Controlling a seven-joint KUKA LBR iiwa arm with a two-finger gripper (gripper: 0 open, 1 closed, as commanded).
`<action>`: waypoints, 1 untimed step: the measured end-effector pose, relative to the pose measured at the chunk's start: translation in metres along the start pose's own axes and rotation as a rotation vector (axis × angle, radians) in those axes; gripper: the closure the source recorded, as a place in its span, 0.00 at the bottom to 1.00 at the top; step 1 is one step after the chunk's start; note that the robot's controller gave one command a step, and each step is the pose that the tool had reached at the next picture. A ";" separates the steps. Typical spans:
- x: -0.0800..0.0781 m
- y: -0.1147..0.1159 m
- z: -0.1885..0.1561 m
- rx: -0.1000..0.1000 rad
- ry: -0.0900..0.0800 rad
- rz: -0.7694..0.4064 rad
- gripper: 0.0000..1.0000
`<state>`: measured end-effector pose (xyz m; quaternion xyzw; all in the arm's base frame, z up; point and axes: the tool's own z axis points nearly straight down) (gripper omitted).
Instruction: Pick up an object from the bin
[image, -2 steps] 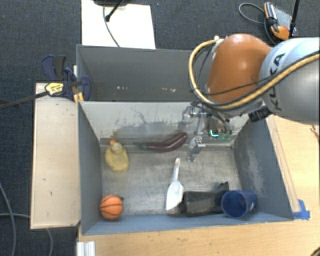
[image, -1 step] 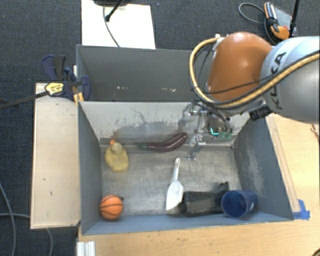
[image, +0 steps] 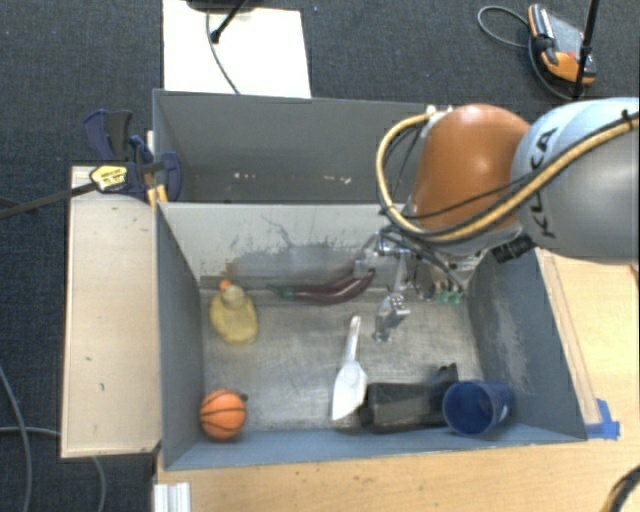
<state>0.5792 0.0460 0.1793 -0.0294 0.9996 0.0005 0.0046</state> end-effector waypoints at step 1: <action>0.032 -0.017 0.101 -0.002 -0.011 -0.121 1.00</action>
Offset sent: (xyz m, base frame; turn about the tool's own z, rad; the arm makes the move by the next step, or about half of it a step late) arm 0.0000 0.0000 0.0000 0.0000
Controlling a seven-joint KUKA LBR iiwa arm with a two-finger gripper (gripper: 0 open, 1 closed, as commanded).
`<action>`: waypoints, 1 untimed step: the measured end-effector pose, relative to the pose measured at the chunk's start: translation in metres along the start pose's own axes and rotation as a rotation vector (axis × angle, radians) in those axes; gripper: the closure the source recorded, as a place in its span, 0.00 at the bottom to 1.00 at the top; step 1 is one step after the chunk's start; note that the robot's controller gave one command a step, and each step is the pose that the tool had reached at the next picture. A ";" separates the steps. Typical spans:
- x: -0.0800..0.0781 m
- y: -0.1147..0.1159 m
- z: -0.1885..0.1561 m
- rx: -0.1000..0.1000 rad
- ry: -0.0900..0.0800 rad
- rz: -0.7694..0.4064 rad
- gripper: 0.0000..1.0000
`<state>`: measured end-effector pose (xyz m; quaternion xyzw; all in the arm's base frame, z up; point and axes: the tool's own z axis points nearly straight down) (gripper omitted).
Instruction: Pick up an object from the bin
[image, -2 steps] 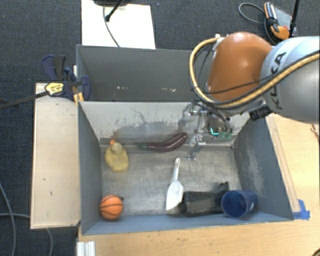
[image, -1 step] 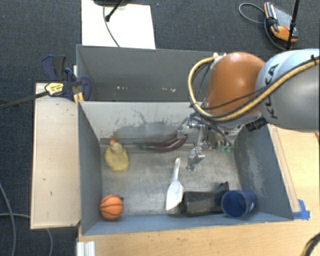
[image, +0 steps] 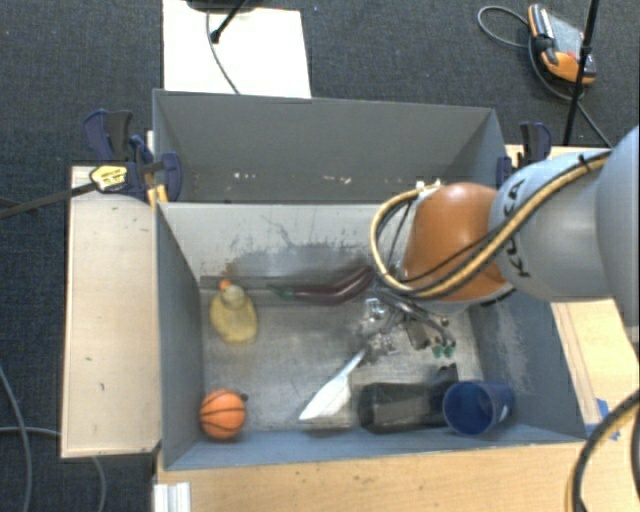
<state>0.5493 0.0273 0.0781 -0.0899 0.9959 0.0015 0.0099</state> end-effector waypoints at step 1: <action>0.000 0.000 0.000 0.000 0.000 0.001 1.00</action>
Offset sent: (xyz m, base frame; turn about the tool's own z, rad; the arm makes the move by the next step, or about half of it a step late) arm 0.0360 0.0320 0.1820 -0.2860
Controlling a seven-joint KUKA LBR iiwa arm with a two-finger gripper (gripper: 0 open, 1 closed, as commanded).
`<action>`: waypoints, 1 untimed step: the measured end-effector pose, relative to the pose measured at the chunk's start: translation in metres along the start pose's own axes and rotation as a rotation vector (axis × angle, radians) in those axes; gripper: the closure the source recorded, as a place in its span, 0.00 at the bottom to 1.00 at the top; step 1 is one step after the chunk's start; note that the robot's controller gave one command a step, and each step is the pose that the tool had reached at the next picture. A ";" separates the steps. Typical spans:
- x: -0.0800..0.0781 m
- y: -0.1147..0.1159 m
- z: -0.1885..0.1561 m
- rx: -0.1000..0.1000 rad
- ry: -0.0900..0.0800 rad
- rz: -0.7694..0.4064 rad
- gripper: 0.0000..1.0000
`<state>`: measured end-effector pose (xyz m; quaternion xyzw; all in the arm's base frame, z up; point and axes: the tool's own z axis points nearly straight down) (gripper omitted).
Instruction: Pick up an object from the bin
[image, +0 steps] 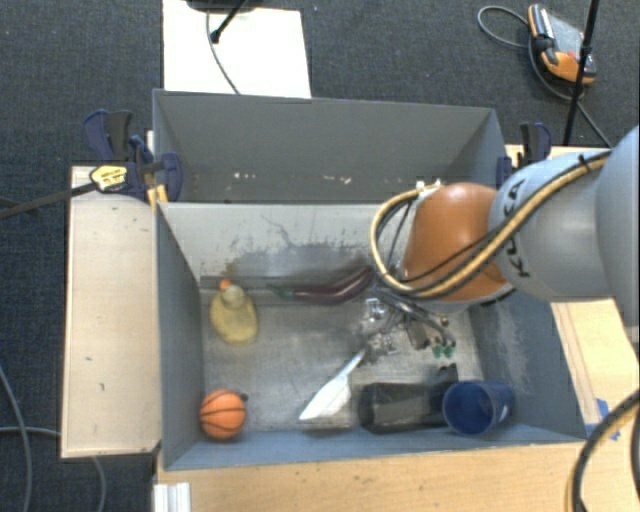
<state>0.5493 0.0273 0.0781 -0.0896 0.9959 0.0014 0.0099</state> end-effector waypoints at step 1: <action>-0.043 0.024 -0.173 -0.002 0.017 -0.273 1.00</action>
Offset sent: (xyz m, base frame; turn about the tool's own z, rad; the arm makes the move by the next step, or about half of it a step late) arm 0.0000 0.0000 0.0000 0.0000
